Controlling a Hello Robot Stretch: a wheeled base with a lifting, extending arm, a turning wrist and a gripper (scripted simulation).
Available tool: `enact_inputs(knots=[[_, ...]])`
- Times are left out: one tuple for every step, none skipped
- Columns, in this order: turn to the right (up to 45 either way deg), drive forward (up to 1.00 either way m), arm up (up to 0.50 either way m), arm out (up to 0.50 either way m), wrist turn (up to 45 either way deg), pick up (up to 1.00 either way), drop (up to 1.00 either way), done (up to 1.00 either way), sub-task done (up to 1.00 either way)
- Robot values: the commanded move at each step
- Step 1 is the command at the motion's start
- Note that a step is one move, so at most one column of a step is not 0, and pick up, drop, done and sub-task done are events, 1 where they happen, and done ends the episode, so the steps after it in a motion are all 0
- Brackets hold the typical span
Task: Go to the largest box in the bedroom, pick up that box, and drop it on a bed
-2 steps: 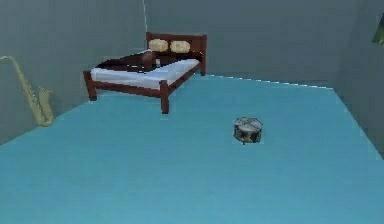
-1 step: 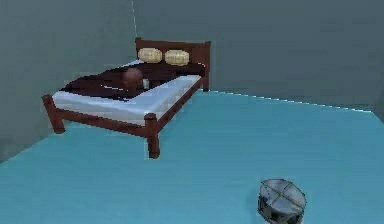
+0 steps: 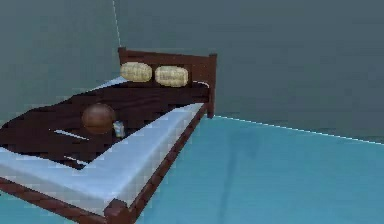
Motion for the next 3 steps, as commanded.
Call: enact_inputs(knots=[[0.0,0.20,0.00,0.00,0.0,0.00,0.00,0.00,0.00],[6.0,0.00,0.00,0.00,0.0,0.00,0.00,0.00,0.00],[0.0,0.45,0.00,0.00,0.0,0.00,0.00,0.00,0.00]])
